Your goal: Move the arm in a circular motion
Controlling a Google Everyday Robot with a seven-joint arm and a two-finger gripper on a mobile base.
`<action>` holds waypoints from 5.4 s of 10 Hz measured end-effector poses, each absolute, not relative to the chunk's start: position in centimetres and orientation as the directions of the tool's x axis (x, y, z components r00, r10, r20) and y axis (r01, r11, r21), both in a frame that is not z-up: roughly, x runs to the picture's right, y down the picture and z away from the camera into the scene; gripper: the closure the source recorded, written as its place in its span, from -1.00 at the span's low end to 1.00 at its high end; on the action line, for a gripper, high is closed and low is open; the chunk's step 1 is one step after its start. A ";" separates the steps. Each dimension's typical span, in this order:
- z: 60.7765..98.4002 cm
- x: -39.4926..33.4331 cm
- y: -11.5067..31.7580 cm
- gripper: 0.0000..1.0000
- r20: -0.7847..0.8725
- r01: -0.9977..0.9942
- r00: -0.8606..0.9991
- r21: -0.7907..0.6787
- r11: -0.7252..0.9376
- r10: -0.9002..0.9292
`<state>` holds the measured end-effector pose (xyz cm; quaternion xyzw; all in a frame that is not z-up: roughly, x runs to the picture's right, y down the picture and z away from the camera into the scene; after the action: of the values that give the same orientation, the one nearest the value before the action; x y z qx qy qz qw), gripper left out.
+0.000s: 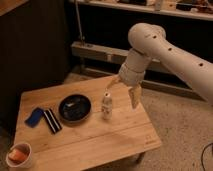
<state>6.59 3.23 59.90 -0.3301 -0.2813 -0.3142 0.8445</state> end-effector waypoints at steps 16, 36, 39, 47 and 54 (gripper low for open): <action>60.4 -18.0 -2.3 -0.60 0.790 0.925 0.252 -0.027 0.380 -0.559; 67.6 4.1 -1.2 -0.60 0.680 0.665 0.662 -0.338 0.666 -0.316; 67.2 11.0 2.5 -0.60 0.628 0.566 0.743 -0.404 0.719 -0.232; 57.5 16.4 14.0 -0.60 0.673 0.619 0.680 -0.316 0.719 -0.290; 54.3 1.2 12.0 -0.60 0.774 0.820 0.375 -0.020 0.573 -0.510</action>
<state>1.24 12.00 54.29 -0.2060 -0.3756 -0.4139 0.8033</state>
